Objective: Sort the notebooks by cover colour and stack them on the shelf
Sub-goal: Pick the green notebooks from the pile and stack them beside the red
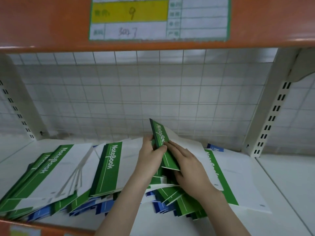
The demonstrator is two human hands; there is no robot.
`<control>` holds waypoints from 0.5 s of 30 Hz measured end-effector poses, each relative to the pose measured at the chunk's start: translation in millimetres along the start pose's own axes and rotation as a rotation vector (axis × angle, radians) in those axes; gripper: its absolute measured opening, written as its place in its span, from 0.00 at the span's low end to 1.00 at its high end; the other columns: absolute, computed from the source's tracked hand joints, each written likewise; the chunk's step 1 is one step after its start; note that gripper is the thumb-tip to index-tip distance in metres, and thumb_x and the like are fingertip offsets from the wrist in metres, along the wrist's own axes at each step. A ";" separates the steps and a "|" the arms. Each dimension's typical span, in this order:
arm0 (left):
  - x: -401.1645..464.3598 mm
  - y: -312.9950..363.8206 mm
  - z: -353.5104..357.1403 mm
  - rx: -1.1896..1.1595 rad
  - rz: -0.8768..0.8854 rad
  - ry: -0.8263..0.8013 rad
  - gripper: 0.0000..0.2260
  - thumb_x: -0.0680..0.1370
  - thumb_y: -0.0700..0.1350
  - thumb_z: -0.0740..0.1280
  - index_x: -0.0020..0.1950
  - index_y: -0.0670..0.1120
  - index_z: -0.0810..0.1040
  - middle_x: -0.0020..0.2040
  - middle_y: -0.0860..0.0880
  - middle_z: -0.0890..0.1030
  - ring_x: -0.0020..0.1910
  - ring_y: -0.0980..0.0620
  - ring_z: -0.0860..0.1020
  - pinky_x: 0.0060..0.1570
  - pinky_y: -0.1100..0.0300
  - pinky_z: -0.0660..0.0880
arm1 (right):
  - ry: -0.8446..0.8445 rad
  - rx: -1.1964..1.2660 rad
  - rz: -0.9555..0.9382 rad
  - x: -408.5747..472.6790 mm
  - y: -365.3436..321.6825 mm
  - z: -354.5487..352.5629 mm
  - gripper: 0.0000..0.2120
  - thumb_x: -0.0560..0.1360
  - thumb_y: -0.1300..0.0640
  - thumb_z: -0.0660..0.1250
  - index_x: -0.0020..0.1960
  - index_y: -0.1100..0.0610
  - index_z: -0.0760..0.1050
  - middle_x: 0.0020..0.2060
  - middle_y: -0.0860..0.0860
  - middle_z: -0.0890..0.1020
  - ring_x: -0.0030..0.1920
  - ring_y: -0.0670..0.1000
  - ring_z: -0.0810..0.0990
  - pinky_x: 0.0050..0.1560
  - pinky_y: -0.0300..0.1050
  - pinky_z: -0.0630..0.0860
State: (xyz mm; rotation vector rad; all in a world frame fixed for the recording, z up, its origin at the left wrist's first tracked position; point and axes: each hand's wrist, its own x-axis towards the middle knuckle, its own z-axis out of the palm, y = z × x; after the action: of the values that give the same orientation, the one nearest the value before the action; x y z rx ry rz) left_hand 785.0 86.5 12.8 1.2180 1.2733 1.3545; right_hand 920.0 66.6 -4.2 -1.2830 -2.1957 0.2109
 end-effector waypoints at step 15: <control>-2.4 -13.2 20.1 0.911 0.117 -0.131 0.26 0.69 0.56 0.73 0.62 0.46 0.74 0.58 0.46 0.76 0.58 0.47 0.73 0.58 0.52 0.72 | 0.056 -0.132 0.109 -18.6 15.2 -20.7 0.34 0.75 0.67 0.58 0.76 0.43 0.54 0.74 0.42 0.61 0.73 0.46 0.61 0.73 0.44 0.56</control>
State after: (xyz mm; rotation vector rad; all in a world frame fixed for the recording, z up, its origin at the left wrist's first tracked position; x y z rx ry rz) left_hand 805.0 87.8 -0.8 1.9687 1.8157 0.7249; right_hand 949.7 55.9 -1.0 -1.4649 -2.1240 0.0723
